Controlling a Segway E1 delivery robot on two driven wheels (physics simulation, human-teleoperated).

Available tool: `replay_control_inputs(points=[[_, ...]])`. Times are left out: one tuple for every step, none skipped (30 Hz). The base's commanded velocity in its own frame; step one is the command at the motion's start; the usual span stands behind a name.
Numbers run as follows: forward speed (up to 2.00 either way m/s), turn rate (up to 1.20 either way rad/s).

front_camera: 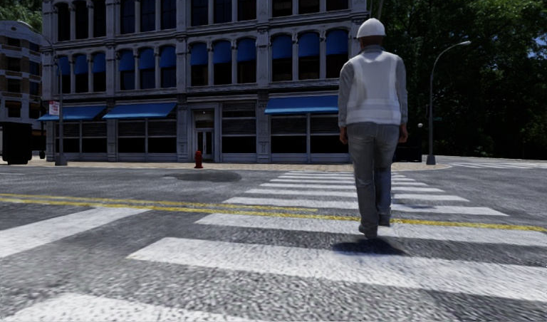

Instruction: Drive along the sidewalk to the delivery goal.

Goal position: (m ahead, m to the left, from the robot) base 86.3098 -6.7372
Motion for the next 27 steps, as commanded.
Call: replay_control_inputs(points=[[1.13,-0.15],[1.13,-0.15],[1.13,-0.05],[1.13,0.0],[1.13,0.0],[1.13,0.0],[1.13,0.0],[1.13,0.0],[1.13,0.0],[1.13,0.0],[1.13,0.0],[1.13,0.0],[1.13,0.0],[1.13,0.0],[1.13,0.0],[1.13,0.0],[1.13,0.0],[1.13,0.0],[1.13,0.0],[1.13,0.0],[1.13,0.0],[1.13,0.0],[1.13,0.0],[1.13,0.0],[1.13,0.0],[1.13,0.0],[1.13,0.0]])
